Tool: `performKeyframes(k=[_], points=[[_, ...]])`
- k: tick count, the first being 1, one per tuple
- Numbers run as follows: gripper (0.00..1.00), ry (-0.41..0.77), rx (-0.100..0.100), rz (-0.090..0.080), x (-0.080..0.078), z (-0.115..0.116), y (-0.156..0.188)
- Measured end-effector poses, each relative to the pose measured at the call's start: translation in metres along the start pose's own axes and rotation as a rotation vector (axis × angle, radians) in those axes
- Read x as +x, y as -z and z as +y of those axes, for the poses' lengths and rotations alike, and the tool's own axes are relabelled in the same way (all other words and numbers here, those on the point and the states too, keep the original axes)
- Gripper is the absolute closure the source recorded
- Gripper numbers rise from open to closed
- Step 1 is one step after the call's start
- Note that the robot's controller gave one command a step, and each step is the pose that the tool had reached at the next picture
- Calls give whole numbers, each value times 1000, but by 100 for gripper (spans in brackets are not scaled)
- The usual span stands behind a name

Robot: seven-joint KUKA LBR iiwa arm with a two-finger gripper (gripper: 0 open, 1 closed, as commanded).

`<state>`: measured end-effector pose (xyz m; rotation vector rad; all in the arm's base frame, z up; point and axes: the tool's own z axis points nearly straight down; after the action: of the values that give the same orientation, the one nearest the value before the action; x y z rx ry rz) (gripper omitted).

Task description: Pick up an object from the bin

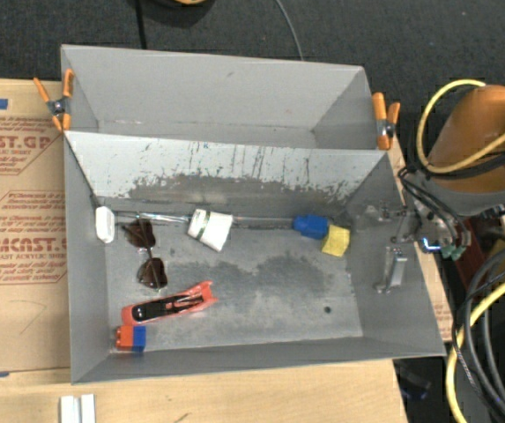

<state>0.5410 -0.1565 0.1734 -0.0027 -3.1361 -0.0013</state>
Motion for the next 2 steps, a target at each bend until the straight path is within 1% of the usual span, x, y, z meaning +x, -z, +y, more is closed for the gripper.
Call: performKeyframes(k=[1, 2], points=[[0, 2, 1, -7, -2, 1, 4], [0, 22, 3, -11, -2, 17, -48]])
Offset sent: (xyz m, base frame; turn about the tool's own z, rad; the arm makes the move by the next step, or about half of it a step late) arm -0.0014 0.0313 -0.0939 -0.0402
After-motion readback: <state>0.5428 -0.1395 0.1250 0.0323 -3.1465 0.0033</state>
